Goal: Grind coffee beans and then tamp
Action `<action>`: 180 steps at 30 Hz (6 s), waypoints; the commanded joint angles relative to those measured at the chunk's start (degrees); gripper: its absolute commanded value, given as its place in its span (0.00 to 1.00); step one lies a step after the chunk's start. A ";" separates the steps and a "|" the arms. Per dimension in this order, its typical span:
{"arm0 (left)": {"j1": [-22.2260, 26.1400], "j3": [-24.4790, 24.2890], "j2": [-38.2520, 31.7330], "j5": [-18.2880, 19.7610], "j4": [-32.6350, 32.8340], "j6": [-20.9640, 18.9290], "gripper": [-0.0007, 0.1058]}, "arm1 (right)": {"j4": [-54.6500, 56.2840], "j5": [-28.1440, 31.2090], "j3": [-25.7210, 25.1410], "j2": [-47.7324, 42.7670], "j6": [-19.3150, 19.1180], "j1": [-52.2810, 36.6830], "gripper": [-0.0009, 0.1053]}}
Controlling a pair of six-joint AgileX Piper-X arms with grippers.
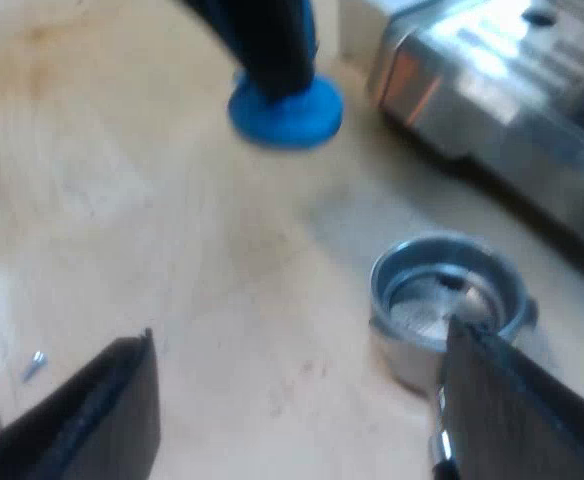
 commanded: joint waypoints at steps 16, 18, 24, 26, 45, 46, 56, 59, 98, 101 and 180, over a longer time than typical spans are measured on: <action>5.65 6.86 -0.57 -2.46 -10.47 2.87 0.01 | -0.09 -1.98 -0.42 1.70 0.28 -0.14 0.59; 5.65 6.82 -0.57 -3.35 -10.47 2.90 0.01 | -0.09 -1.98 -0.42 1.70 0.98 -0.14 0.59; 5.65 6.82 2.47 -3.52 -9.76 2.90 0.01 | -0.09 -1.98 -0.42 1.70 1.00 -0.14 0.59; 5.65 6.82 3.70 -3.52 -9.75 2.90 0.10 | -0.09 -1.98 -0.42 1.70 1.00 -0.14 0.59; 5.65 5.67 2.81 -5.32 -2.15 2.90 0.64 | -0.09 -1.98 -0.91 1.70 4.73 -0.14 0.59; 5.65 5.53 1.33 -6.14 -1.28 2.90 0.65 | -0.09 -1.98 -1.21 1.70 5.57 -0.14 0.59; 5.65 5.30 -22.20 -7.44 2.83 1.30 0.74 | 19.99 -5.32 -12.21 1.75 7.93 -0.14 0.59; 5.65 3.84 -28.00 -7.44 4.26 1.32 0.77 | 26.16 -6.82 -16.52 1.85 7.93 -0.14 0.59; 21.81 -23.40 -29.88 0.38 4.21 -6.12 0.77 | 75.82 -17.87 -51.27 -4.95 -5.53 -64.69 0.59; 21.81 -23.40 -30.07 0.38 4.21 -6.12 0.77 | 75.14 -17.53 -51.27 -5.34 -5.55 -68.13 0.59; 22.12 4.80 -75.54 -8.96 10.97 -6.20 0.77 | 64.73 -19.94 -7.52 -57.44 -2.32 -71.43 0.59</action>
